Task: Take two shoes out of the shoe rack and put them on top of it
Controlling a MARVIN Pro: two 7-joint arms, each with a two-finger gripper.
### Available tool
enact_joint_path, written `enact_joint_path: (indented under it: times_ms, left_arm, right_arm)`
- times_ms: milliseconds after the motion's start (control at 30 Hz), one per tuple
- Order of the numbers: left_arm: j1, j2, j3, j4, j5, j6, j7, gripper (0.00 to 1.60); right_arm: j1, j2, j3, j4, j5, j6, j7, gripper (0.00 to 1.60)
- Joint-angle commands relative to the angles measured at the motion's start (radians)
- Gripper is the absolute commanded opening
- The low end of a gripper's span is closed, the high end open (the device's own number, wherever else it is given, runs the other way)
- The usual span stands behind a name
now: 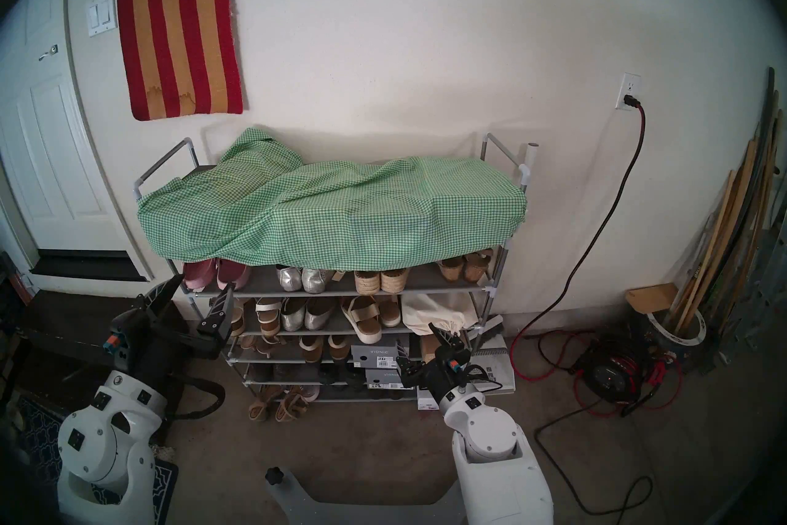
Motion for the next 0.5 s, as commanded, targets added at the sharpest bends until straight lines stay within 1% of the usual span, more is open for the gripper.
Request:
enact_joint_path:
  times_ms: [0, 133, 167, 300, 333, 467]
  left_arm:
    - [-0.001, 0.0, 0.001, 0.0, 0.0, 0.001, 0.0, 1.6]
    - [-0.001, 0.0, 0.001, 0.0, 0.0, 0.001, 0.0, 1.6]
    - [-0.001, 0.0, 0.001, 0.0, 0.0, 0.001, 0.0, 1.6]
    - [-0.001, -0.001, 0.001, 0.0, 0.0, 0.001, 0.0, 1.6]
    - [-0.001, -0.001, 0.001, 0.0, 0.0, 0.001, 0.0, 1.6]
    - [-0.001, -0.001, 0.001, 0.0, 0.0, 0.001, 0.0, 1.6]
  right_arm:
    - [0.106, -0.012, -0.06, 0.047, -0.03, -0.014, -0.051, 1.6]
    - [0.136, -0.015, -0.081, 0.07, -0.04, -0.016, -0.077, 1.6]
    - [0.153, -0.015, -0.095, 0.084, -0.045, -0.013, -0.101, 1.6]
    - [0.2, -0.024, -0.106, 0.139, -0.06, -0.012, -0.144, 1.6]
    - [0.2, -0.024, -0.106, 0.139, -0.06, -0.012, -0.144, 1.6]
    - [0.247, -0.032, -0.11, 0.202, -0.067, -0.007, -0.191, 1.6]
